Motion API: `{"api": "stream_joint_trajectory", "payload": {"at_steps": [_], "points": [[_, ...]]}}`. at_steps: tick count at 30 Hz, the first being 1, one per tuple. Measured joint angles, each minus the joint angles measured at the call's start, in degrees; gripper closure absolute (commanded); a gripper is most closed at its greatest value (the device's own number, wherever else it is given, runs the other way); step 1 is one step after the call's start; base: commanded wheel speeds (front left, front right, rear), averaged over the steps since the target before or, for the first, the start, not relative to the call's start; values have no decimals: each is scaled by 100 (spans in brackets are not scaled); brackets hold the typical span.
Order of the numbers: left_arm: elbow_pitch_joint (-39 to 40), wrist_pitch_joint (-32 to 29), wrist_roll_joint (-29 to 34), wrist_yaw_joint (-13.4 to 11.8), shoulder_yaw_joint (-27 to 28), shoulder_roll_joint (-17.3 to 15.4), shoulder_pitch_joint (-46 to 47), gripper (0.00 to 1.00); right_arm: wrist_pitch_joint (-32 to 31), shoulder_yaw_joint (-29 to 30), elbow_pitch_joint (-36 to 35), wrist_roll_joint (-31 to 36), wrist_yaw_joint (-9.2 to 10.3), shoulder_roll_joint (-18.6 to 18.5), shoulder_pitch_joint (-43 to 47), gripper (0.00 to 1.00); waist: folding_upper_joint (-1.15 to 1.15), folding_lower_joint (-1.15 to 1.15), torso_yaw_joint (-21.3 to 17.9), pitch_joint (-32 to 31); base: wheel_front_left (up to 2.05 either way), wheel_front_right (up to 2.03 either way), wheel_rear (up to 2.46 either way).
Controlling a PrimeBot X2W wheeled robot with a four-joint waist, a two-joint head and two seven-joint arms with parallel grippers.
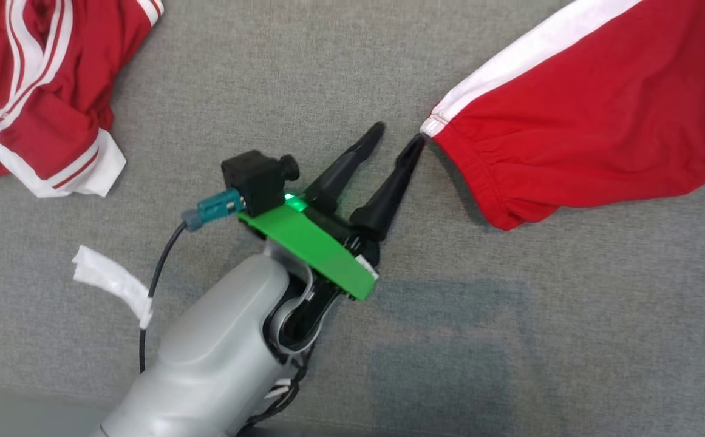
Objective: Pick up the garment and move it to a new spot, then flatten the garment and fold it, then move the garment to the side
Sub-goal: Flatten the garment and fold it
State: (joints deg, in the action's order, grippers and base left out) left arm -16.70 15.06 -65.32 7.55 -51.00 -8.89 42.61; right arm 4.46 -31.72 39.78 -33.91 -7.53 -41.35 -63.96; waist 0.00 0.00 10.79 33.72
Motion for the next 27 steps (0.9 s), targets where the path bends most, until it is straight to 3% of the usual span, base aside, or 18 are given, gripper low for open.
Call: {"api": "stream_joint_trajectory", "payload": {"at_steps": [6,14,20,27], "points": [[-344,-2,1729,-2,1113,172,-848,0,526,112,275,-657,0,33,775,0,0,0,-116,-457,0,0,0],[442,-1,3784,-185,2494,506,-2247,0,339,108,590,-1493,1,35,1534,0,0,0,-234,-1101,0,0,0],[699,-2,4345,-149,2533,587,-2715,0,-179,119,1139,-1648,1,24,1522,0,0,0,-36,-1291,0,0,0],[827,-2,4388,-103,2352,595,-2814,0,-679,122,1837,-1561,1,152,1090,0,0,0,335,-1243,0,0,0]]}}
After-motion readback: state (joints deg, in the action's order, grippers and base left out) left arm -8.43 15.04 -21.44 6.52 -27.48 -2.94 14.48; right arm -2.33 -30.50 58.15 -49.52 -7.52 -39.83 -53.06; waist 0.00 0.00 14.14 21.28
